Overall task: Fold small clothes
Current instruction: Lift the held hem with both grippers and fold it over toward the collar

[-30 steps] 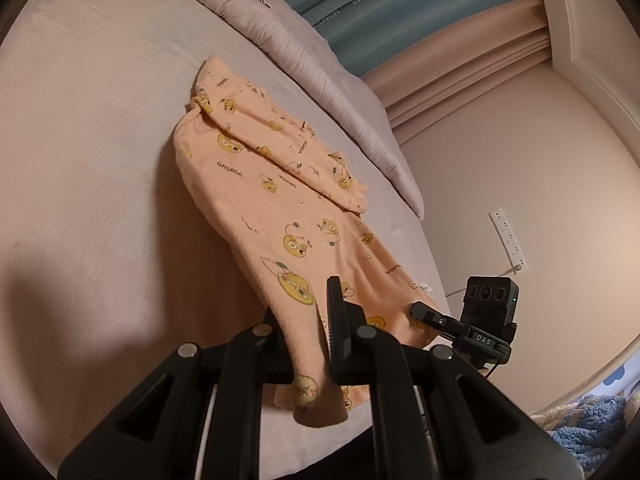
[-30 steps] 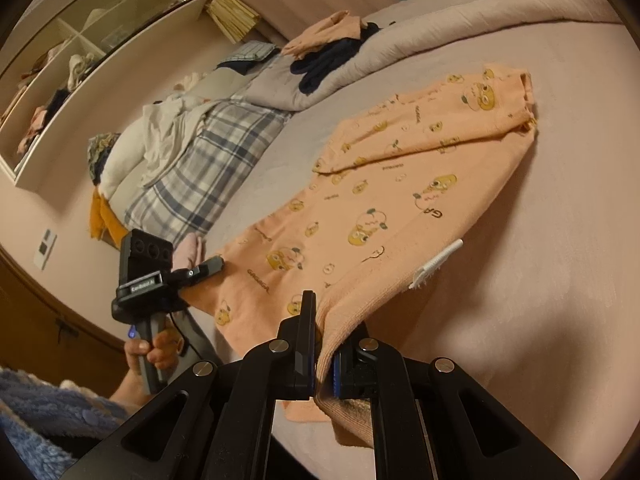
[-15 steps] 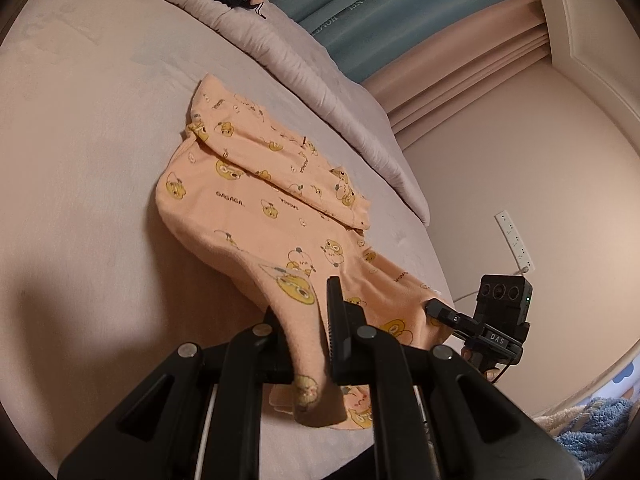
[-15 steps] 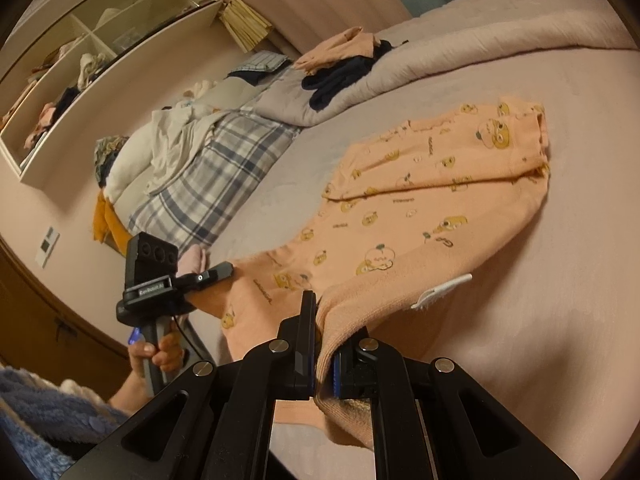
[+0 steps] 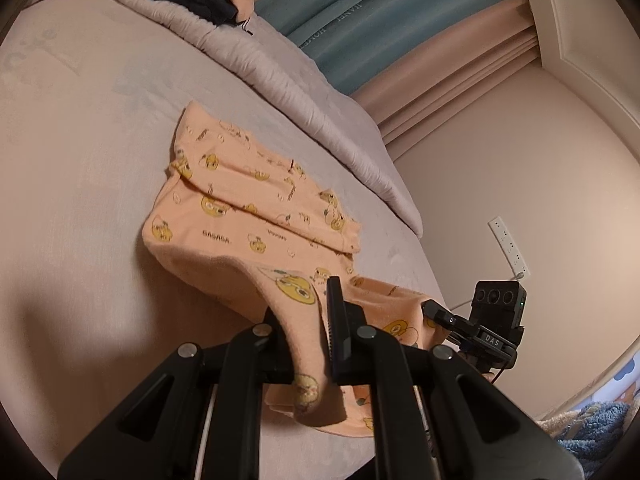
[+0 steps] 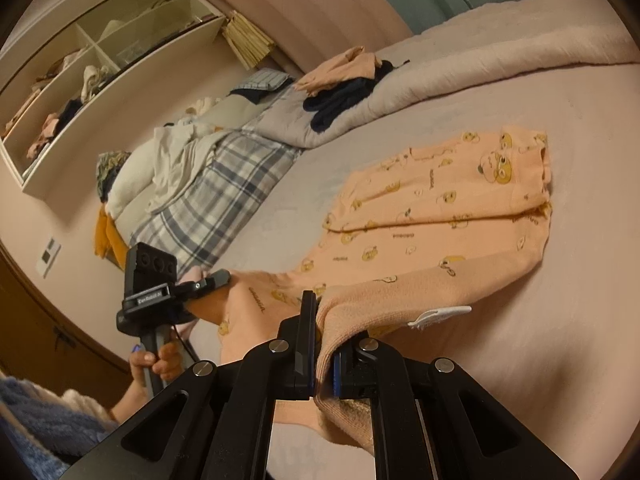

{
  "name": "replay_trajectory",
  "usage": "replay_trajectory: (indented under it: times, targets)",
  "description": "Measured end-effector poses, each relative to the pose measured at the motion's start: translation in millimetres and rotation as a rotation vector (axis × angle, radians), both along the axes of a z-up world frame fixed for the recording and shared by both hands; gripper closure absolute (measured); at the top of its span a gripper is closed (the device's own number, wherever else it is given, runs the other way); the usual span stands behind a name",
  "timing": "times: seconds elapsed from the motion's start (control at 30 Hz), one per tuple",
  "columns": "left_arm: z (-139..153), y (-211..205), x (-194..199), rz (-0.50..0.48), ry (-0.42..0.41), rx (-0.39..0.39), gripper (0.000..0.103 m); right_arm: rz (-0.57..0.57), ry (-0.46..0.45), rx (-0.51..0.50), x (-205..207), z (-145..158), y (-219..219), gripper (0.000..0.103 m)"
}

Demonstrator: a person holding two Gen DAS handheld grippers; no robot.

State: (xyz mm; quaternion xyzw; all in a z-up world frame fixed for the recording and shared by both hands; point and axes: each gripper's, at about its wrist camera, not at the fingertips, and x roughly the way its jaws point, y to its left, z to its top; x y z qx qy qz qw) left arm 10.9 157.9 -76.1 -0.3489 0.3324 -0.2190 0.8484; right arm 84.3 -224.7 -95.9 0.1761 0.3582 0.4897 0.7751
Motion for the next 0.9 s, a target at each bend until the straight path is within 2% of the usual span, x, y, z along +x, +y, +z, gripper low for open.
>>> replay_trajectory:
  times: [0.37, 0.9]
  targets:
    - [17.8, 6.5, 20.3, 0.018, -0.024, 0.007, 0.095, -0.044, -0.02, 0.016, 12.5, 9.2, 1.1, 0.095]
    - [26.8, 11.7, 54.2, 0.027, -0.051, -0.001, 0.095, -0.124, -0.063, -0.008, 35.2, 13.8, 6.0, 0.095]
